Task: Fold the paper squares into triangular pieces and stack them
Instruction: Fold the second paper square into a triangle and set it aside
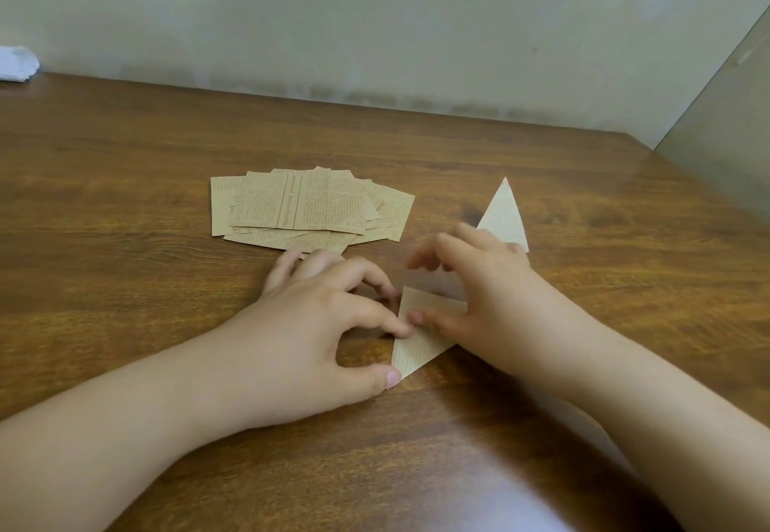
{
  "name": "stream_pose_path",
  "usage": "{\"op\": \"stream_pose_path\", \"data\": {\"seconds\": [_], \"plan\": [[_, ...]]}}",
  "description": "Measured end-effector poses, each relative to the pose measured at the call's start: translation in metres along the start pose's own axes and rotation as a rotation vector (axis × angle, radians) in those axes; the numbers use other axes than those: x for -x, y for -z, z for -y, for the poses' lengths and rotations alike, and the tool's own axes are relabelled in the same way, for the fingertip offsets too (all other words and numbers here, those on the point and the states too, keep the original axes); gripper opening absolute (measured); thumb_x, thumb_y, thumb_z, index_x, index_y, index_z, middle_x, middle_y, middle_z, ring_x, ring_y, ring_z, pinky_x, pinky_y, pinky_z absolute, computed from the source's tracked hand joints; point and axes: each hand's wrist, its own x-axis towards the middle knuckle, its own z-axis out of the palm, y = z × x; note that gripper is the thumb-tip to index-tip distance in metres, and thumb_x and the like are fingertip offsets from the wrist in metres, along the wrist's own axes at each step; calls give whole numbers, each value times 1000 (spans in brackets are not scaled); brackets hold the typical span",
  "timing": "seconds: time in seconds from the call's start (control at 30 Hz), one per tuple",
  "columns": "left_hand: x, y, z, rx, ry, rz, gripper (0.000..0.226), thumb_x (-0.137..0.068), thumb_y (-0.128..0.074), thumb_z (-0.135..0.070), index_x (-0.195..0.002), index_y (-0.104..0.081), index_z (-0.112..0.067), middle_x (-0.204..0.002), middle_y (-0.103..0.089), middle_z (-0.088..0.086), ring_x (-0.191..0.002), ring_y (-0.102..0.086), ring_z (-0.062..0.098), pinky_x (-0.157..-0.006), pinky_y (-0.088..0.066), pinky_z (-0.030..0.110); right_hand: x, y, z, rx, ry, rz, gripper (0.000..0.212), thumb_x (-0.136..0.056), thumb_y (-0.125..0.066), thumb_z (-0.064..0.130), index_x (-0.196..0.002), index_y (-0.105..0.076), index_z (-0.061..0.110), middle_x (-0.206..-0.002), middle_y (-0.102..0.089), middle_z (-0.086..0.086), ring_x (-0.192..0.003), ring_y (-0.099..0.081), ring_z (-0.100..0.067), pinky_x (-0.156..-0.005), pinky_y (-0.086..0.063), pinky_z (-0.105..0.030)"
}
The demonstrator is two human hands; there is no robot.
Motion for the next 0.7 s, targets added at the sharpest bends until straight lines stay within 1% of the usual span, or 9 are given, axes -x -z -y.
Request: {"op": "stream_pose_path", "data": {"seconds": [0.07, 0.13, 0.17, 0.27, 0.37, 0.43, 0.5, 0.57, 0.7], "plan": [[0, 1, -2, 3, 36, 39, 58, -56, -28, -78, -109, -49, -67, -127, -17, -47, -123, 4, -21, -115, 13, 44, 10, -1, 0, -69, 31, -105, 25, -80, -70, 35, -99, -54, 31, -92, -46, 18, -88, -44, 0, -84, -35, -20], [0, 2, -2, 0, 65, 75, 59, -54, -26, -79, -110, -44, -70, -131, -13, -50, -128, 7, -19, -112, 20, 48, 21, -1, 2, -169, 49, -60, 15, -78, -72, 30, -84, -58, 29, -80, -53, 16, -78, -51, -4, -69, -39, -12], [0, 3, -2, -9, 79, 92, 58, -54, -26, -80, -110, -41, -72, -133, -10, -51, -131, 10, -16, -111, 21, 49, 26, -3, 3, -195, 59, -13, 12, -78, -72, 29, -78, -60, 28, -76, -55, 14, -77, -53, -5, -67, -40, -12], [1, 5, -6, -42, 131, 143, 50, -66, -41, -81, -115, -37, -71, -140, -2, -48, -135, 21, -10, -109, 25, 51, 33, -9, 11, -225, 68, 52, 10, -77, -71, 31, -71, -63, 27, -76, -56, 11, -78, -54, -8, -69, -41, -13], [1, 6, -8, -53, 159, 166, 40, -78, -50, -70, -115, -35, -71, -144, 4, -44, -134, 27, -9, -108, 26, 53, 32, -12, 16, -247, 42, 46, 10, -75, -68, 30, -68, -64, 25, -74, -58, 9, -77, -55, -9, -67, -42, -15], [1, 6, -8, -49, 162, 174, 39, -76, -48, -73, -112, -34, -73, -145, 5, -43, -133, 30, -8, -108, 26, 54, 31, -12, 17, -259, 25, 44, 9, -74, -67, 31, -67, -63, 25, -72, -58, 10, -75, -55, -9, -65, -43, -17], [1, 6, -7, -35, 162, 179, 38, -65, -38, -82, -102, -33, -77, -144, 5, -44, -132, 31, -9, -108, 25, 54, 31, -11, 18, -272, 24, 49, 9, -73, -68, 30, -68, -60, 27, -69, -57, 10, -73, -55, -9, -62, -43, -16], [0, 6, -7, -28, 165, 181, 38, -56, -31, -82, -94, -33, -78, -144, 4, -45, -131, 32, -10, -108, 26, 53, 29, -9, 19, -283, 25, 73, 10, -73, -68, 30, -67, -60, 29, -66, -56, 9, -71, -54, -8, -60, -42, -15], [1, 6, -7, -18, 173, 171, 42, -55, -32, -82, -97, -34, -78, -142, 4, -46, -131, 32, -11, -106, 28, 51, 25, -9, 16, -280, 11, 111, 12, -73, -67, 33, -64, -59, 29, -68, -58, 8, -73, -52, -5, -64, -38, -14]]}}
